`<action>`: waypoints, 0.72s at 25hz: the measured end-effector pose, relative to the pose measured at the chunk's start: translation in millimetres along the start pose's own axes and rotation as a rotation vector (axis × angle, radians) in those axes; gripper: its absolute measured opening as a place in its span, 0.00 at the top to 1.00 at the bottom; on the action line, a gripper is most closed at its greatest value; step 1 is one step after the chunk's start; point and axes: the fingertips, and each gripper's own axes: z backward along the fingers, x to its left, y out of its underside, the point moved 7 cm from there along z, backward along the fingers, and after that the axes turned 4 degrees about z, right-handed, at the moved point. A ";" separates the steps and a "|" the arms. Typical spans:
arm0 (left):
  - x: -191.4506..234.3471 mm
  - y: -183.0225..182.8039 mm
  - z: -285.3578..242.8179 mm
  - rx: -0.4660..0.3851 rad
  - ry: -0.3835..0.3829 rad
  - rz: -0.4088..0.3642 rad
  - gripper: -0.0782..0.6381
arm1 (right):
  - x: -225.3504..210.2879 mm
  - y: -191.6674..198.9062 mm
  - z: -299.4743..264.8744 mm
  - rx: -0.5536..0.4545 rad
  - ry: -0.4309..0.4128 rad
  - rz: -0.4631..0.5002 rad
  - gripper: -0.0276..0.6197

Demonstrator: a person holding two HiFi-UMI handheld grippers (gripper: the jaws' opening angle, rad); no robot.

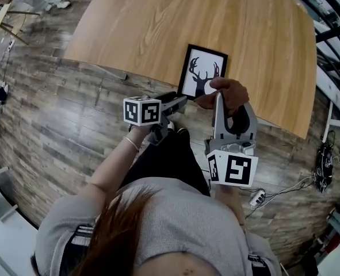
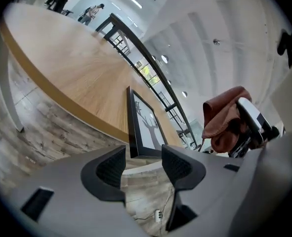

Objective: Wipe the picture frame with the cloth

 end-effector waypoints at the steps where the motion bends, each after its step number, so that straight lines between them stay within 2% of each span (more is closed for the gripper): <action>1: 1.9 -1.6 -3.6 0.001 0.015 0.028 0.60 | -0.7 1.5 -0.9 0.002 -0.004 0.000 0.75; 6: 14.1 -6.0 -17.6 0.017 0.108 0.169 0.60 | -3.3 10.4 -3.9 0.017 -0.015 -0.020 0.75; 13: 17.7 -9.4 -39.3 0.072 0.217 0.202 0.60 | -8.4 26.8 -12.3 0.046 -0.018 -0.031 0.75; 15: 20.6 -8.3 -38.2 0.075 0.308 0.245 0.60 | -8.2 28.8 -14.8 0.054 -0.021 -0.027 0.75; 18: 10.4 -7.1 -37.7 0.097 0.492 0.314 0.60 | -4.8 31.2 -19.5 0.062 -0.029 -0.022 0.75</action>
